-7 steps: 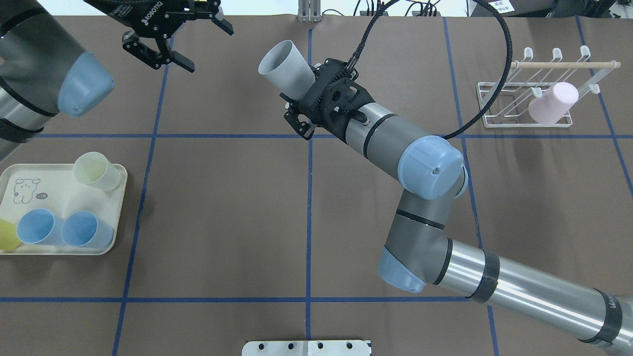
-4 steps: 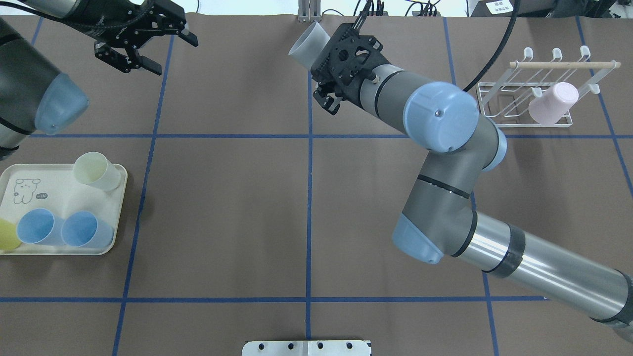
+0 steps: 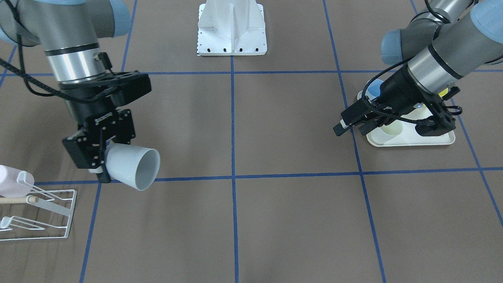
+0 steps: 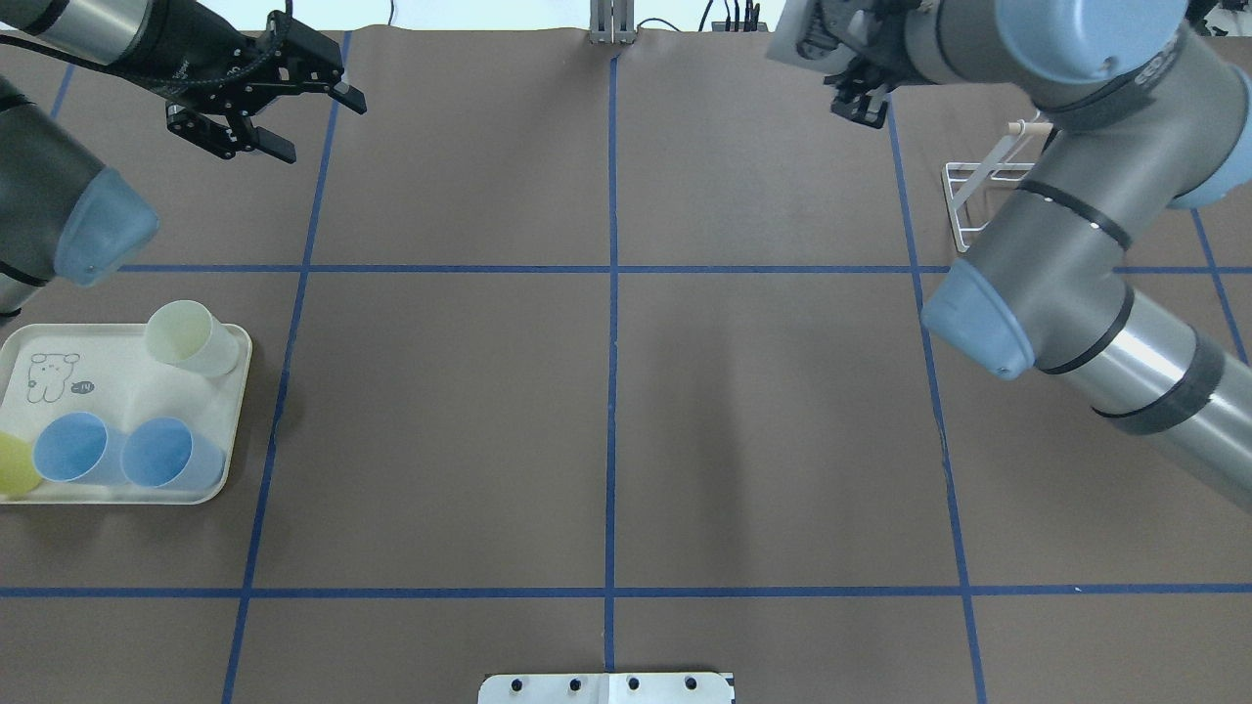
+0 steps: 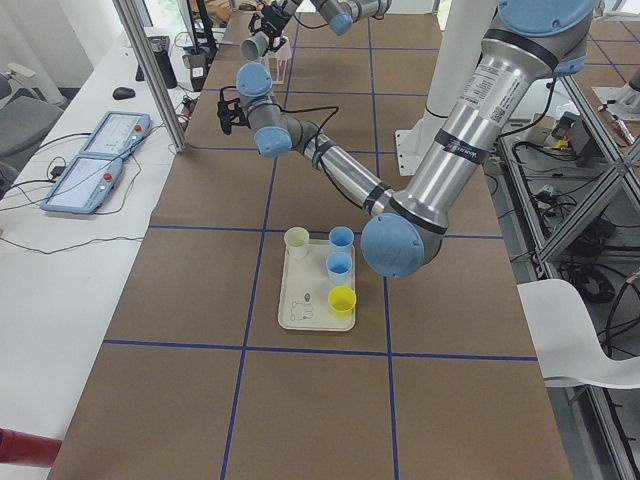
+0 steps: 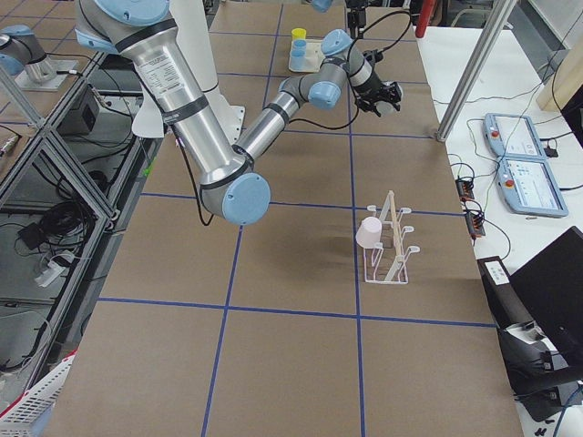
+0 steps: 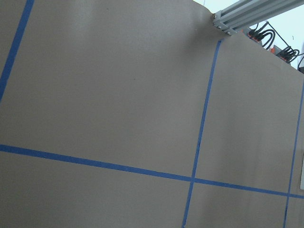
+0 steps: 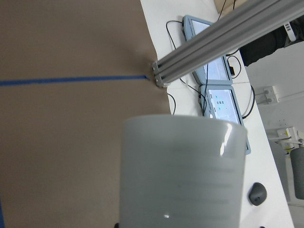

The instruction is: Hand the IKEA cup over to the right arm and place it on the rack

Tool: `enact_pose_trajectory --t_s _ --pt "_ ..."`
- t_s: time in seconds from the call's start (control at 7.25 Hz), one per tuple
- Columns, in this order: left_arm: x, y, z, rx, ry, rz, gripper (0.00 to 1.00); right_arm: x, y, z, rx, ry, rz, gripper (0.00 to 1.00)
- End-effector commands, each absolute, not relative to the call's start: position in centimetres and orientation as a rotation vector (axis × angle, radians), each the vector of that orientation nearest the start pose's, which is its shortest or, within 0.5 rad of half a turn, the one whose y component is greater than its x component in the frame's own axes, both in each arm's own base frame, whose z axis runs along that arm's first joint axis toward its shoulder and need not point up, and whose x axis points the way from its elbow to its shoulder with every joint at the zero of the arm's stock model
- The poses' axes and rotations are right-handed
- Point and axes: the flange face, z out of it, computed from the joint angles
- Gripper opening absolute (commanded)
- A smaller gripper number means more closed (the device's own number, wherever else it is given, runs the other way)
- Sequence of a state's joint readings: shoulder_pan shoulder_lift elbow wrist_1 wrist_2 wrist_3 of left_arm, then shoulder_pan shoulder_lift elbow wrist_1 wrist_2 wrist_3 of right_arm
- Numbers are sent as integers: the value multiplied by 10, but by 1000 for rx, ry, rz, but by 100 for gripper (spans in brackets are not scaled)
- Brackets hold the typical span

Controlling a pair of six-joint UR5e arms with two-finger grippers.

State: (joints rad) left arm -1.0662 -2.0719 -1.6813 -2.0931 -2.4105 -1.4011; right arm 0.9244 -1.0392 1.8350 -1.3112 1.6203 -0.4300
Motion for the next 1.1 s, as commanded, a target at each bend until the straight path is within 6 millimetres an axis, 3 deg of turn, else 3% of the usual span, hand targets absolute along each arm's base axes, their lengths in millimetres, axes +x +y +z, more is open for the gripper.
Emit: enact_pose_trajectory --t_s 0.0,0.14,0.41,0.69,0.97 --pt "252 -578 249 7 1289 -294 100 -199 -603 253 1038 127 -1283 26" --pt "254 -578 250 6 1287 -294 100 -180 -613 269 997 272 -1446 26" --pt "254 -579 253 21 1278 -308 100 -167 -628 289 893 510 -1719 28" --pt "254 -579 254 20 1277 -309 100 -154 -631 322 745 673 -1938 27" --pt "254 -578 256 20 1277 -308 100 -151 -647 369 609 678 -2021 29"
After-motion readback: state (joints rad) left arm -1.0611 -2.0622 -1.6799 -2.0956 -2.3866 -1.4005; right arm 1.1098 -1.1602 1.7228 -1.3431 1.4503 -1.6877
